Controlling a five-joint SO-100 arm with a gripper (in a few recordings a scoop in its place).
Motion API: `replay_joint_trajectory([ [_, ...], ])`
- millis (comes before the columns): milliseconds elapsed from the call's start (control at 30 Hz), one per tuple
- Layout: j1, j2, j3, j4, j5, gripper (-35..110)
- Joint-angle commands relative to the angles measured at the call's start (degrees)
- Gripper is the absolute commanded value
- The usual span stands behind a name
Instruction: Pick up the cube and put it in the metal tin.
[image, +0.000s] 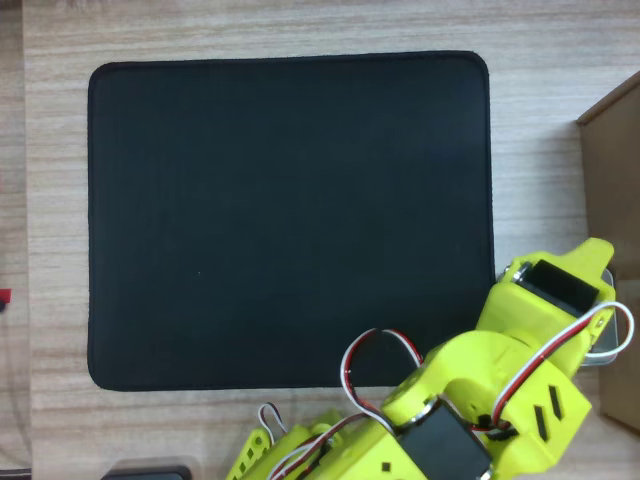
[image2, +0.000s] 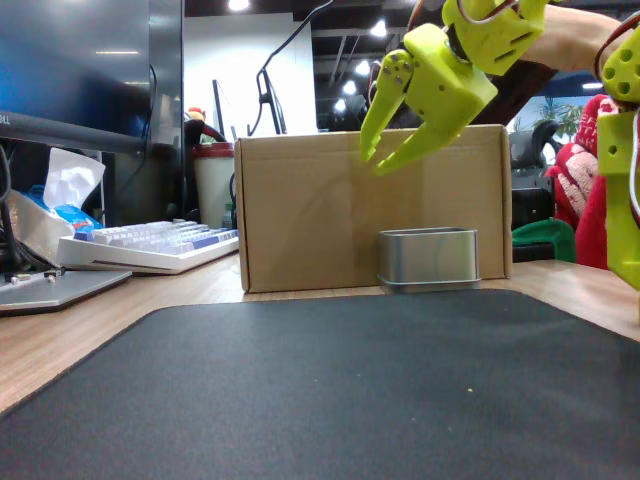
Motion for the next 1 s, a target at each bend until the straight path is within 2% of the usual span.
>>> replay_joint_trajectory([
  [0, -0.9, -0.2, -3.4, 1.2, -0.1, 0],
  [400, -14.8, 6.2, -9.8, 9.9, 2.5, 0],
  [767, -29.3, 22.3, 1.1, 12.1, 8.4, 0],
  [967, -36.7, 29.5, 4.9, 17.7, 10.4, 0],
])
